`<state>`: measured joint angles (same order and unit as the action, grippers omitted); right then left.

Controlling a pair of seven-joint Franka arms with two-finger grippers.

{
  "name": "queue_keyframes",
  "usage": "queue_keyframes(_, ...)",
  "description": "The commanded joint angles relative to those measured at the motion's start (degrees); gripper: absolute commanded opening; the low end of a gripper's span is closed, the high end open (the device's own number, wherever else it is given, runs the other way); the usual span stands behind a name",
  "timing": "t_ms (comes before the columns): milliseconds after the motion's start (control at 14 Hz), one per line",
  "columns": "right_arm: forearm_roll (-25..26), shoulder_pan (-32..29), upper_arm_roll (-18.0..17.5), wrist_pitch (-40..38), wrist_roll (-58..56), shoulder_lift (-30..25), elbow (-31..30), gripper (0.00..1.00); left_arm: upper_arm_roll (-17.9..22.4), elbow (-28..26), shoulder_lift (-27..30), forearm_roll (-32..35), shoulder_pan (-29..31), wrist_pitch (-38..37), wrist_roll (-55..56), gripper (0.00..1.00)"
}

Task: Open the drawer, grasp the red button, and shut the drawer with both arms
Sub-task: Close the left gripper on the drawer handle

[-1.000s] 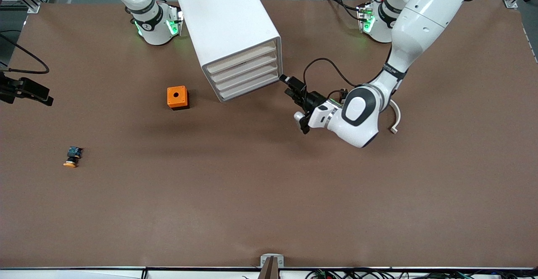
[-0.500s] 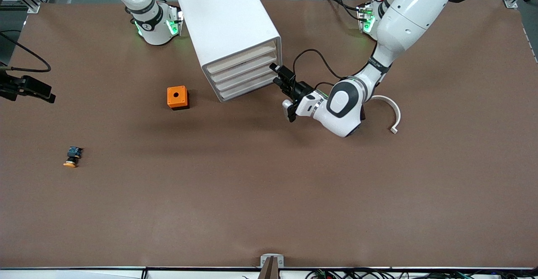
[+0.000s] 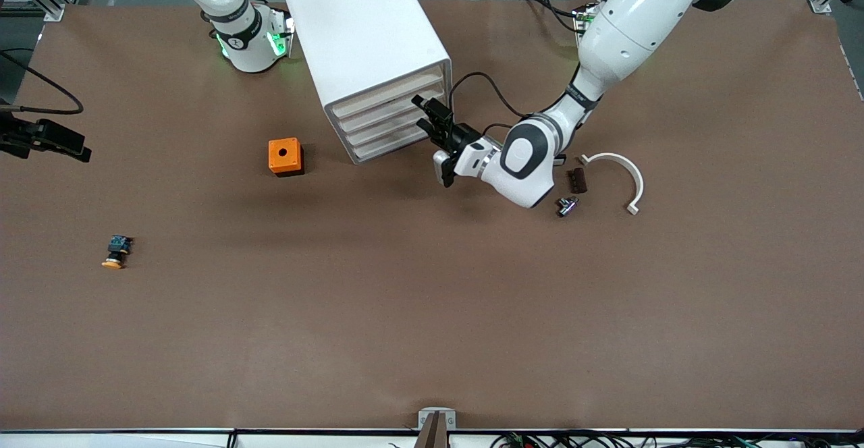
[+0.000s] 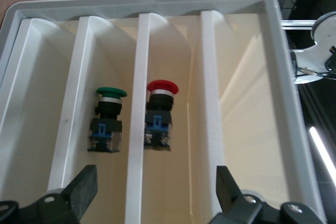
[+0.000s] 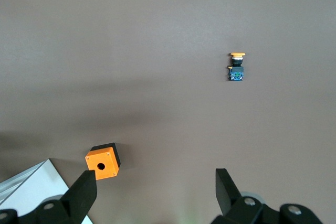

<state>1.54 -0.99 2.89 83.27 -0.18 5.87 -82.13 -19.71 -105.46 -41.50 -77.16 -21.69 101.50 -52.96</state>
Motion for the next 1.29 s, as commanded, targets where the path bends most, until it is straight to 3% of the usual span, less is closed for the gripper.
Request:
queue_keyframes(0, 0.39, -0.94, -0.26, -0.65, 0.53, -0.51, 0.04, 1.00, -0.15, -0.10, -0.51, -2.73, -1.59, 1.68, -1.36, 0.93)
queue_keyframes(143, 0.39, -1.20, -0.34, -0.65, 0.18, -0.51, 0.13, 1.00, -0.15, -0.10, -0.95, -4.31, -2.30, 2.03, -3.37, 0.84)
queue_keyframes(286, 0.39, -1.20, -0.26, -0.65, 0.18, -0.51, 0.13, 1.00, -0.15, -0.10, -1.48, -4.40, -2.57, 2.12, -3.73, 0.69)
queue_keyframes(500, 0.39, -1.03, -0.34, -0.65, 0.53, -0.51, 0.13, 1.00, -0.06, -0.01, -2.01, -4.40, -2.57, 2.12, -3.82, 0.60)
queue_keyframes(643, 0.39, -0.94, -0.35, -0.92, 0.71, -0.51, 0.13, 1.00, -0.06, 0.07, -2.36, -4.40, -2.48, 2.12, -5.22, 0.39)
queue_keyframes(1000, 0.39, -0.77, -0.43, -0.92, 0.71, -0.51, 0.13, 1.00, -0.06, 0.42, -3.06, -4.49, -2.57, 2.12, -5.31, 0.22)
queue_keyframes(1214, 0.22, -0.85, -0.52, -1.00, 0.80, -0.51, 0.13, 1.00, 0.03, 0.95, -3.15, -4.49, -2.48, 2.12, -4.62, 0.07)
